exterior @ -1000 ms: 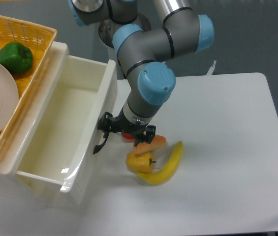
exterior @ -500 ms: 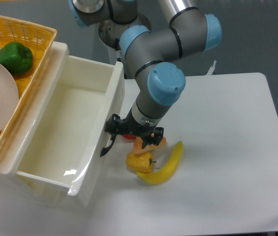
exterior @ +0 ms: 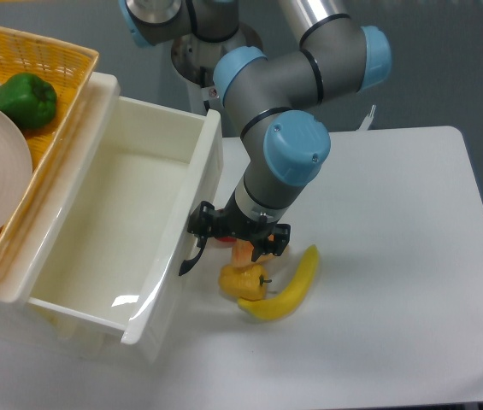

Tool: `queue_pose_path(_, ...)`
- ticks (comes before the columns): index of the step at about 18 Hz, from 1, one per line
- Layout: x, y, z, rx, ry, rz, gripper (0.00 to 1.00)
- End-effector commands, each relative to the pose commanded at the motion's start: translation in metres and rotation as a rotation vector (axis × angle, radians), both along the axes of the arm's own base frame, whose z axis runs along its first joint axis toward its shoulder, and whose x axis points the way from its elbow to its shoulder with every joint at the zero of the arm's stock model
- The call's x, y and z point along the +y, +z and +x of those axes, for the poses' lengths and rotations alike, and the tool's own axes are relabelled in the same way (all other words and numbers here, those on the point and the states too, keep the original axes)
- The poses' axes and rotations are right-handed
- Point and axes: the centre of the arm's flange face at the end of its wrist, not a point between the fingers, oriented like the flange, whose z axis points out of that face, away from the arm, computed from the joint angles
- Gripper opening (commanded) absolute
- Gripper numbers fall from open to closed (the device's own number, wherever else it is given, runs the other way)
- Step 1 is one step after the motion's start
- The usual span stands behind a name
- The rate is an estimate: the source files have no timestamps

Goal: Slide open the top white drawer
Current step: 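Keep pulling the drawer out along its runners to full extension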

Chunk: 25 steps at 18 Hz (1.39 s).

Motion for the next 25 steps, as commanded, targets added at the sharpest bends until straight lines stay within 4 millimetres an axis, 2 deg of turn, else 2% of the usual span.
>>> queue_pose_path(3,0.000,0.001,-0.001,0.003,0.001,0.001,1.00)
queue_pose_path(7,-0.011,0.001,-0.016,0.009,-0.002,0.007,1.00)
queue_pose_path(18,-0.020,0.002,-0.030,0.012,0.021,0.009,1.00)
queue_pose_path(25,-0.019,-0.002,-0.029,0.005,0.021,0.005,1.00)
